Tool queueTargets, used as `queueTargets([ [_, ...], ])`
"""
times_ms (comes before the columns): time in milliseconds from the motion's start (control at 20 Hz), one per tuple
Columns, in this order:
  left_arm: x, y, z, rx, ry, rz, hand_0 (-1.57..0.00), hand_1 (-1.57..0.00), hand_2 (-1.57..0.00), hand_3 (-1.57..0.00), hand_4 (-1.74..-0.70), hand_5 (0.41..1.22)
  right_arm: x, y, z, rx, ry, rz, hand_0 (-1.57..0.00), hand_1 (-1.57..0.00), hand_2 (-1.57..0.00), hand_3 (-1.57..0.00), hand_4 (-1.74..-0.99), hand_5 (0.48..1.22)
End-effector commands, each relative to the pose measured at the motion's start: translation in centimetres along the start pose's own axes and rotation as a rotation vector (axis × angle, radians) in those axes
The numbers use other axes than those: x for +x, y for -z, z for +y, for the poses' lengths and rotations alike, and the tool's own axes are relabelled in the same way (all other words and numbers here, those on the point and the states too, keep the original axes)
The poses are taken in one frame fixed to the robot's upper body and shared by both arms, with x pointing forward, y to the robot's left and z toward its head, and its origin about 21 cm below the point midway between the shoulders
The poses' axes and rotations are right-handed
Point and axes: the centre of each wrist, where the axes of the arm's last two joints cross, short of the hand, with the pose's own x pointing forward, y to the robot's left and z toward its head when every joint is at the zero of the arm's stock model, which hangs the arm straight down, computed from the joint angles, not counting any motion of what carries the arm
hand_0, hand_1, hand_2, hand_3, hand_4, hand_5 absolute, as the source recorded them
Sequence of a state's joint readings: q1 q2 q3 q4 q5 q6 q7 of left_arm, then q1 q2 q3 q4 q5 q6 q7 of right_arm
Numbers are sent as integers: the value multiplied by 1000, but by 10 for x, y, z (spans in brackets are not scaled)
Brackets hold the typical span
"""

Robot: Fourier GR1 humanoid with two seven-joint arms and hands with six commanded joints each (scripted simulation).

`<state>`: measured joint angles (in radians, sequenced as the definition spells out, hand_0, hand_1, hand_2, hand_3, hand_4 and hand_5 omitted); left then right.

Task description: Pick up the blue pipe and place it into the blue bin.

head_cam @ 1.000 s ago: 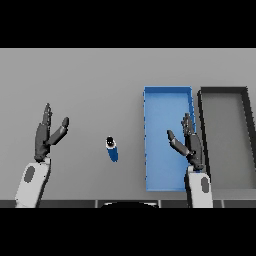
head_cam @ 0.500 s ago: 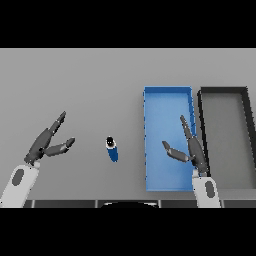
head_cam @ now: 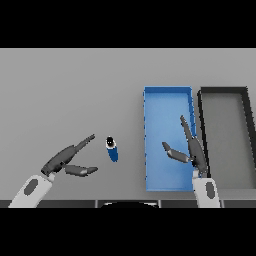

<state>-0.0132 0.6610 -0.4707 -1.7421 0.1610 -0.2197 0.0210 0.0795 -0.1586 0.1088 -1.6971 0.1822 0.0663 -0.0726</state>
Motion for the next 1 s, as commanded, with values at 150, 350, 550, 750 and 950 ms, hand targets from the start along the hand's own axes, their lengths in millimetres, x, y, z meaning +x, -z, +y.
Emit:
queueTargets([
  [150, 2, 17, -21, -43, 0, -39, 1, 1, 1, 1, -1123, 470, 5, 1, 5, 9, 4, 11, 1, 1, 1, 1, -1210, 570],
  [350, -7, 45, -38, -31, -16, -57, 1, 1, 1, 1, -1145, 486, 4, 0, 5, 7, 19, 25, 1, 1, 1, 1, -1209, 556],
  [550, -9, 63, -45, -16, -64, -91, 1, 1, 1, 1, -1126, 491, 3, -2, 0, -4, 26, 21, 1, 1, 1, 1, -1207, 551],
  [750, -19, 81, -57, -2, -79, -76, 1, 1, 1, 1, -1120, 494, 2, -4, 0, -6, 33, 18, 1, 1, 1, 1, -1201, 548],
  [950, -20, 99, -69, -2, -122, -121, 1, 1, -51, -16, -1117, 543, -1, -4, 3, -2, 20, 27, 1, 1, 1, 1, -1192, 549],
])
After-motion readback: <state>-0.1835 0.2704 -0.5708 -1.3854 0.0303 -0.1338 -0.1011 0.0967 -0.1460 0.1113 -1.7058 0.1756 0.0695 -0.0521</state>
